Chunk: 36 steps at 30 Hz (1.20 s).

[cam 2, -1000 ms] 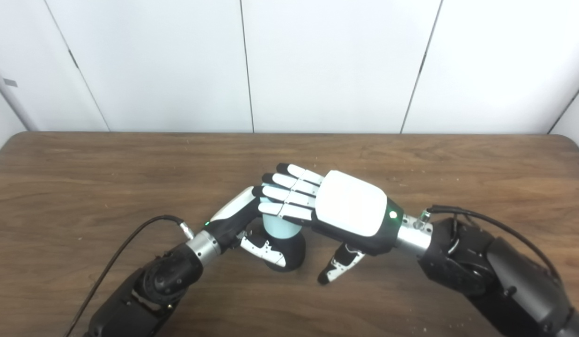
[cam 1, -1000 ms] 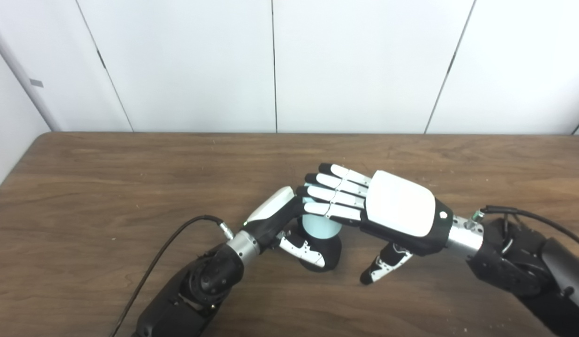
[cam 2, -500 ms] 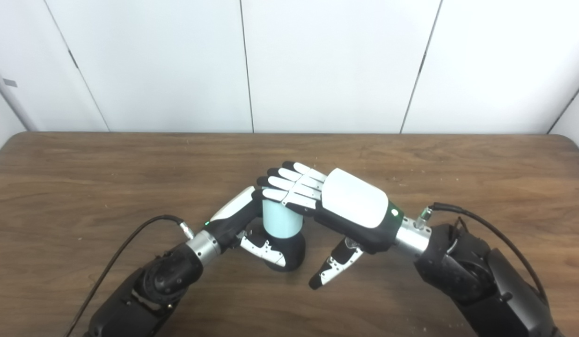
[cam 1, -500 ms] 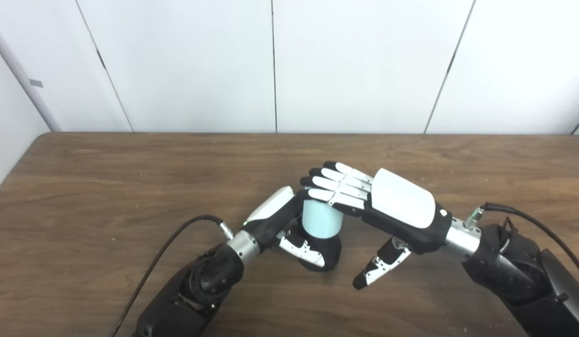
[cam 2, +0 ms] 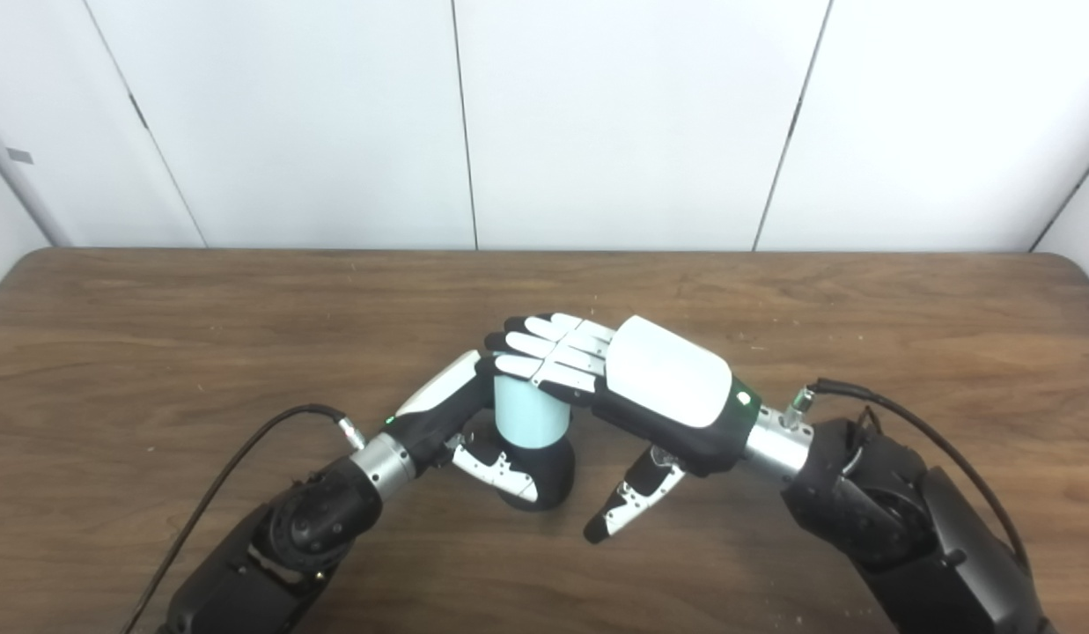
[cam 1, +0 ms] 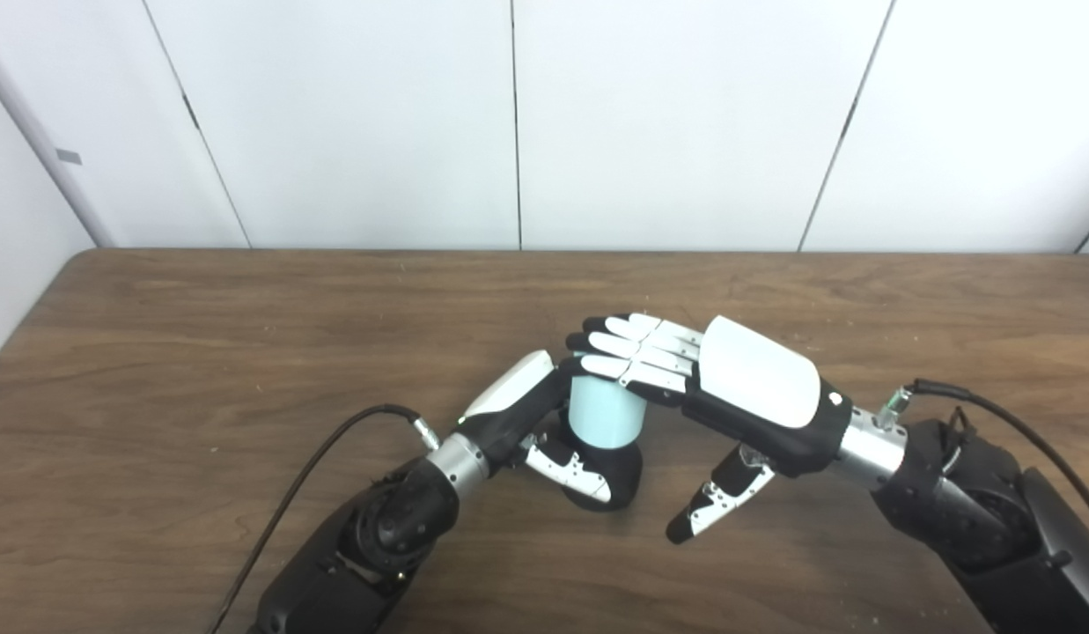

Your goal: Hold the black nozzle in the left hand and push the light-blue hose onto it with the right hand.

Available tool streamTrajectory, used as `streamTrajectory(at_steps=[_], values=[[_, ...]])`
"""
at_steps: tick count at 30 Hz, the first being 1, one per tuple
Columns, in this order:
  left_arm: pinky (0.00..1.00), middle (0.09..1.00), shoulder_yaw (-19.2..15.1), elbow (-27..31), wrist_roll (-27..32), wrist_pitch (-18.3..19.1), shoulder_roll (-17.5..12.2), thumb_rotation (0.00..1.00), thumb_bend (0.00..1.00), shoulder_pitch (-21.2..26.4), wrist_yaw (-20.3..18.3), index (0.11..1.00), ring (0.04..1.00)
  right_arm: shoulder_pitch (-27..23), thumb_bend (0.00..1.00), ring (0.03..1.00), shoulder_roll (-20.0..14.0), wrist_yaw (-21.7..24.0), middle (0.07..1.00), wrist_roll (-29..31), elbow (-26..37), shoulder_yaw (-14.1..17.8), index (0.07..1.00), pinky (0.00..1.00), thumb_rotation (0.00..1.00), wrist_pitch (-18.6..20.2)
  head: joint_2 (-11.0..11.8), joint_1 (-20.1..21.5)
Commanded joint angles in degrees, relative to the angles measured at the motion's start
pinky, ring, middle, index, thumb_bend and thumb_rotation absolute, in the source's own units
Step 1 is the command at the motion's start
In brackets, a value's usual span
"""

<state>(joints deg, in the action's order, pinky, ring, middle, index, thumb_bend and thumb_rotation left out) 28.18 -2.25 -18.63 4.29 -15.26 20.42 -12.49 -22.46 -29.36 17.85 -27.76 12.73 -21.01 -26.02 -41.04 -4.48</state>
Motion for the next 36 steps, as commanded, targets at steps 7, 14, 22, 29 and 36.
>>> streamTrajectory(at_steps=[7, 14, 22, 29, 36], values=[[0.31, 0.487, 2.17, -3.43, -3.50, 6.64, -2.65, 0.00, 0.53, -3.57, -5.35, 0.478, 0.389, -1.92, 0.72, 0.954, -3.33, 0.45, 0.940, -4.17, 1.19, -2.80, 0.905, 0.93, 0.18, -0.89, -0.20, 0.01], [0.31, 0.485, 2.14, -3.42, -3.30, 6.69, -2.74, 0.00, 0.53, -3.53, -5.55, 0.480, 0.388, -3.98, 0.73, 0.955, -6.71, -4.14, 0.931, -9.29, 1.54, -7.69, 0.874, 0.93, 0.16, -0.89, -0.20, -0.04], [0.31, 0.485, 2.10, -3.21, -3.23, 6.79, -2.80, 0.00, 0.53, -3.61, -5.70, 0.480, 0.385, -3.97, 0.73, 0.953, -7.46, -6.61, 0.927, -10.40, 1.17, -9.19, 0.870, 0.93, 0.15, -0.89, -0.26, -0.03], [0.31, 0.485, 2.15, -3.07, -3.36, 6.92, -2.82, 0.00, 0.53, -3.66, -5.70, 0.480, 0.387, -4.04, 0.73, 0.950, -8.11, -8.14, 0.926, -11.80, 0.76, -10.05, 0.870, 0.93, 0.14, -0.89, -0.31, -0.01], [0.32, 0.486, 2.19, -3.15, -3.42, 6.92, -2.85, 0.00, 0.53, -3.64, -5.71, 0.480, 0.392, -3.83, 0.73, 0.951, -8.31, -8.23, 0.926, -11.06, 0.55, -9.83, 0.877, 0.93, 0.13, -0.88, -0.30, -0.05]])
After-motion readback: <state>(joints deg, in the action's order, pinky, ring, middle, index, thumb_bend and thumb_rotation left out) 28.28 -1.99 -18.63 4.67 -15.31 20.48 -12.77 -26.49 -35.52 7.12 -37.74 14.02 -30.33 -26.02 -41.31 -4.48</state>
